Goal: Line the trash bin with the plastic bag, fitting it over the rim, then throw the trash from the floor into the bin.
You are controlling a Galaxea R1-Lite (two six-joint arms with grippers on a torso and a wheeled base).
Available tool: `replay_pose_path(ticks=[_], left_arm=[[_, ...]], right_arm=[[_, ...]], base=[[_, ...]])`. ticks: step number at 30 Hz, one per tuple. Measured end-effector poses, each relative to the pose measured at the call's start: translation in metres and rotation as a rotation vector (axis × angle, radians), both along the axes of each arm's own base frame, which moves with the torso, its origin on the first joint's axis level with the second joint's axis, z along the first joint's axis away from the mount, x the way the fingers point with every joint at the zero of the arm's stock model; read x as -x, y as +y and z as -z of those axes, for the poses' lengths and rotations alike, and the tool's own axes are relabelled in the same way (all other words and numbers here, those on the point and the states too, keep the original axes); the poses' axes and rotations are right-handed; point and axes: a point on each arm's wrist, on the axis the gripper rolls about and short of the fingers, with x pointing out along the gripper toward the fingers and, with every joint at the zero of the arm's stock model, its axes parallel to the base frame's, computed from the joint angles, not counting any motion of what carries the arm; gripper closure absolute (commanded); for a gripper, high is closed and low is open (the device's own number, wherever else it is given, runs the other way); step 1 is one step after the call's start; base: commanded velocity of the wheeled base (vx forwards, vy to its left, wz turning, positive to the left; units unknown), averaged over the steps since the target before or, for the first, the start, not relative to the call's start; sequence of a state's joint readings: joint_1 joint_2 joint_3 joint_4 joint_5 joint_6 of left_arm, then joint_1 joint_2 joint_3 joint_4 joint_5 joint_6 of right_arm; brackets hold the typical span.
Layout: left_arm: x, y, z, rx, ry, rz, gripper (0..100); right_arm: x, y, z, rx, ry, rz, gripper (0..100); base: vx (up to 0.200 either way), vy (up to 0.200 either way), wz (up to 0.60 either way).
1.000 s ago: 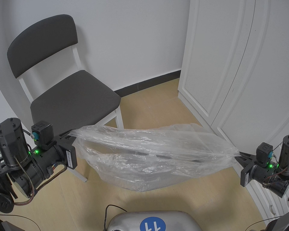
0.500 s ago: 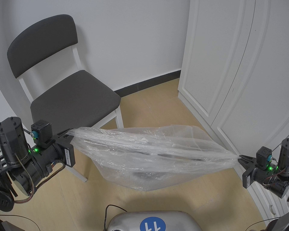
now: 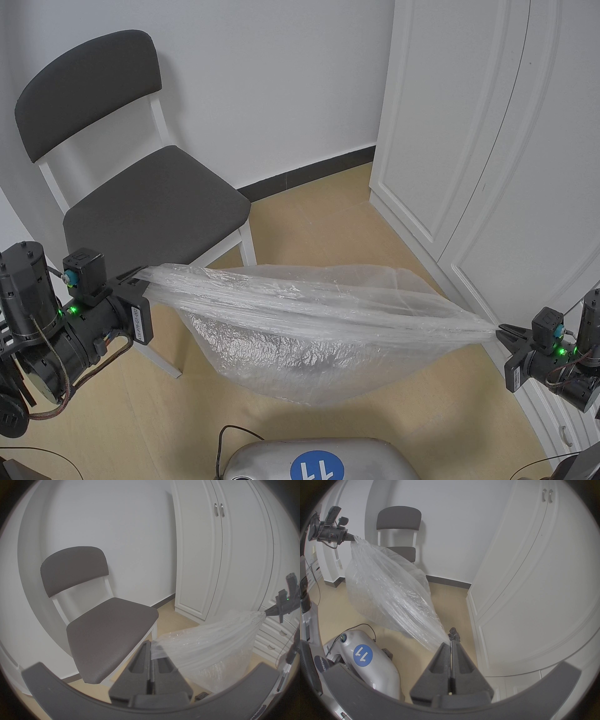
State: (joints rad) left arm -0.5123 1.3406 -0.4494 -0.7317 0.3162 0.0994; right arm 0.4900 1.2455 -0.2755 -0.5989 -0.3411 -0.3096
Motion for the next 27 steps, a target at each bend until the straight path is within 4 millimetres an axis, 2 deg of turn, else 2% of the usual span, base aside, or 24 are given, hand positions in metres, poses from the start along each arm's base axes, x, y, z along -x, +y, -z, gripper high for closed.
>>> replay_pose_path(ticks=[18,27], left_arm=[[-0.0032,0.0046,0.0008,-0.002,0.004,-0.024,100],[-0.0035,0.0008,0.0059,-0.013,0.015,-0.013,100]], right_arm=[[-0.0027,-0.0078,0.0027,0.024,0.007,0.039,100],[-0.0049,-0.0071,0.0004,0.012,-0.001,0.039,100]], base=[[0.000,0.000,0.00],[0.000,0.000,0.00]])
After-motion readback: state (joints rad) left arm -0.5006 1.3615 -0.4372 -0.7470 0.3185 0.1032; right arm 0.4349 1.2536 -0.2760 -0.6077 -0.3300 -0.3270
